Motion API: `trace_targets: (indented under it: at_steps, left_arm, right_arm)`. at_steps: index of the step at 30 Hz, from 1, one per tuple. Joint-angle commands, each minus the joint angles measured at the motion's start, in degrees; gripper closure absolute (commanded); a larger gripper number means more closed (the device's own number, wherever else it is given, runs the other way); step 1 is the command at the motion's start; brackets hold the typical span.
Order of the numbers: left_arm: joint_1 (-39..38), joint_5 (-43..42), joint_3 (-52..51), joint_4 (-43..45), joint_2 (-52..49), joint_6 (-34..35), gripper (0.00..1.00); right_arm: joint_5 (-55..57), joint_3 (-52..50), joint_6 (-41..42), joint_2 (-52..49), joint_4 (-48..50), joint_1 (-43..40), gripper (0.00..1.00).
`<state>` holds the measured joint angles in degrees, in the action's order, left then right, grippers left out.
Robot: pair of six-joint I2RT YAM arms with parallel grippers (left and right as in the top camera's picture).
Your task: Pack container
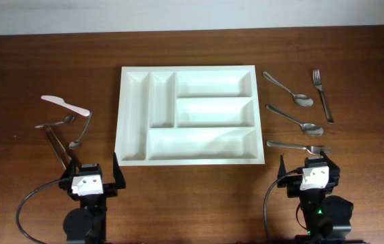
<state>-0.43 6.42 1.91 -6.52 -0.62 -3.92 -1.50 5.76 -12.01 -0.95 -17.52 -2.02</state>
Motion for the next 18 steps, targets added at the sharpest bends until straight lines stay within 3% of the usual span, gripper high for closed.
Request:
trace_targets:
  at_steps: [1, 10, 18]
  left_arm:
    - [-0.28, 0.22, -0.37, 0.13, 0.28, -1.14, 0.01]
    - [-0.28, 0.2, -0.37, 0.13, 0.28, -1.14, 0.01]
    - [-0.28, 0.22, -0.37, 0.13, 0.28, -1.14, 0.01]
  right_arm:
    - [0.7, -0.39, 0.44, -0.17, -0.17, 0.46, 0.01]
    - [2.1, -0.39, 0.5, -0.15, 2.08, 0.46, 0.01]
    - [6.95, 4.39, 17.44, -0.33, 6.38, 0.46, 0.01]
